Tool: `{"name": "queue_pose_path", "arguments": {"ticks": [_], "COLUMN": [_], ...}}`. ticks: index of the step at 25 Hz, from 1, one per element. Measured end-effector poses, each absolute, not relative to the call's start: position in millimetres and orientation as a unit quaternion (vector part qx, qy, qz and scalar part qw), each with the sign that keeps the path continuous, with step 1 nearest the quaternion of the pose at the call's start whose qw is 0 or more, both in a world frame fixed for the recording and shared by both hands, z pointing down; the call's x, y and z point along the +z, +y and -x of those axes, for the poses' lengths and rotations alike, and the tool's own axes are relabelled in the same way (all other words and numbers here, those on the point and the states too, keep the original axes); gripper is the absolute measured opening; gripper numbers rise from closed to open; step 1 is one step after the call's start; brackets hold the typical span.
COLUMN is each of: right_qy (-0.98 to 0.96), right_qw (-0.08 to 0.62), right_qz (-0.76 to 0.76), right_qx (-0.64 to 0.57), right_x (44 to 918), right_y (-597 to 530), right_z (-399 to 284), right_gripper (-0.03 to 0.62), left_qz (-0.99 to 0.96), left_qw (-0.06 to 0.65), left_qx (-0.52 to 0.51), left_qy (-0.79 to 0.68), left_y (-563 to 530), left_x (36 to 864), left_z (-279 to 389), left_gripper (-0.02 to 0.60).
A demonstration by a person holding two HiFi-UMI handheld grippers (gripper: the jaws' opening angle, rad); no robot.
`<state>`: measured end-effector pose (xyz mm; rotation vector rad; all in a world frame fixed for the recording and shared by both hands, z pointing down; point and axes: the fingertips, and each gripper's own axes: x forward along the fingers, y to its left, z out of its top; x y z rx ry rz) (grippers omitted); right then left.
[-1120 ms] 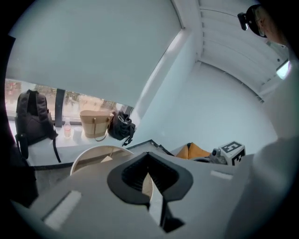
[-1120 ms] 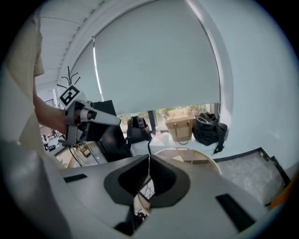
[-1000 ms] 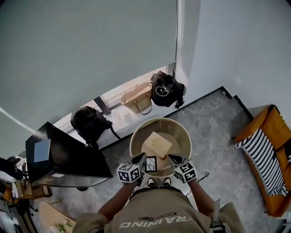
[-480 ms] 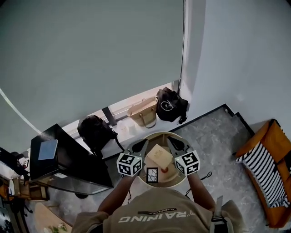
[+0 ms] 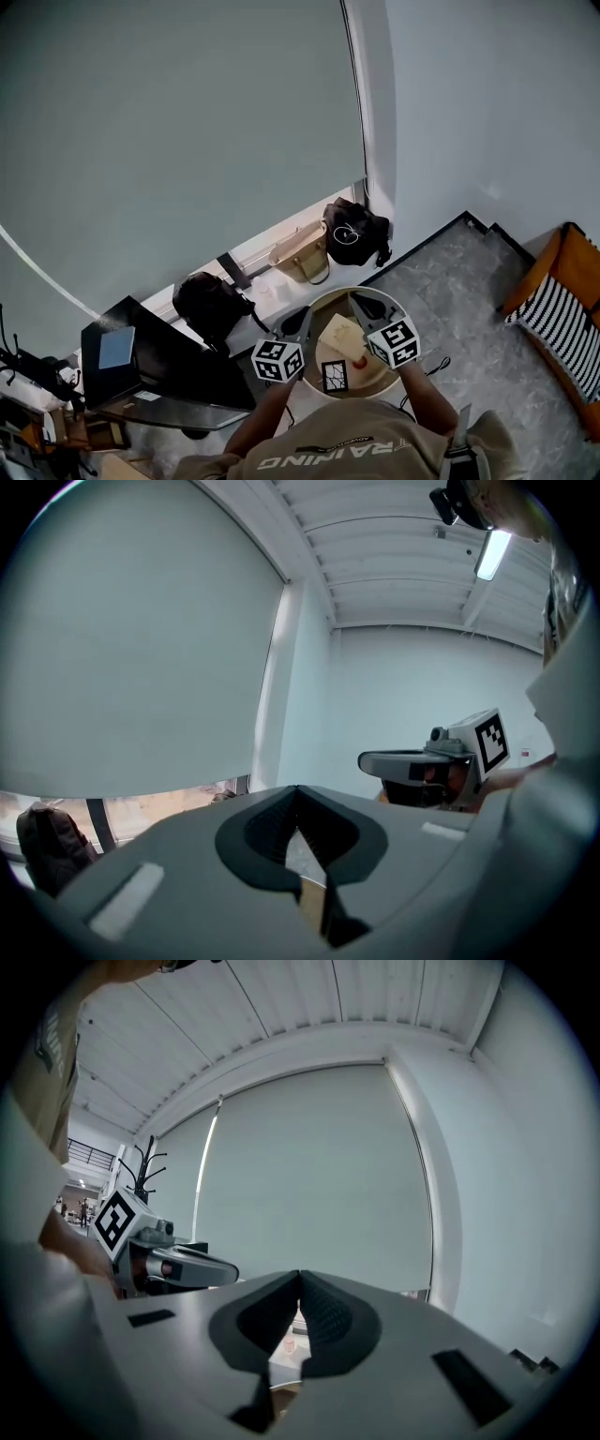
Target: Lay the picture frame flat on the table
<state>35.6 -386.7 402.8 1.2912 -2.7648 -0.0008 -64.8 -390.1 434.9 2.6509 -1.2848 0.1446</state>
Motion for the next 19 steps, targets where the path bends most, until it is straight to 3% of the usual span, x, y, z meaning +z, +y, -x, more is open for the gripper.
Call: {"name": "queue_pose_path", "arguments": {"ticks": [10,19], "right_qy": [-0.911,-0.904], "right_qw": [0.067,0.061], "right_qz": [-0.406,-0.423], "right_qx": [-0.002,-0.019], "right_x": [419,401], "right_y": [-381,-406], "right_z": [-20,-34], "right_gripper": [0.008,0.008], "left_qz": [-0.889,-0.886], "left_qw": [0.138,0.125], "left_qx": [0.032,0.036], "left_qy": [-0.435,-0.445], "left_y": [-394,-415], "left_x": [453,445], "left_z": [75,87], "left_gripper": [0.006,0.008]}}
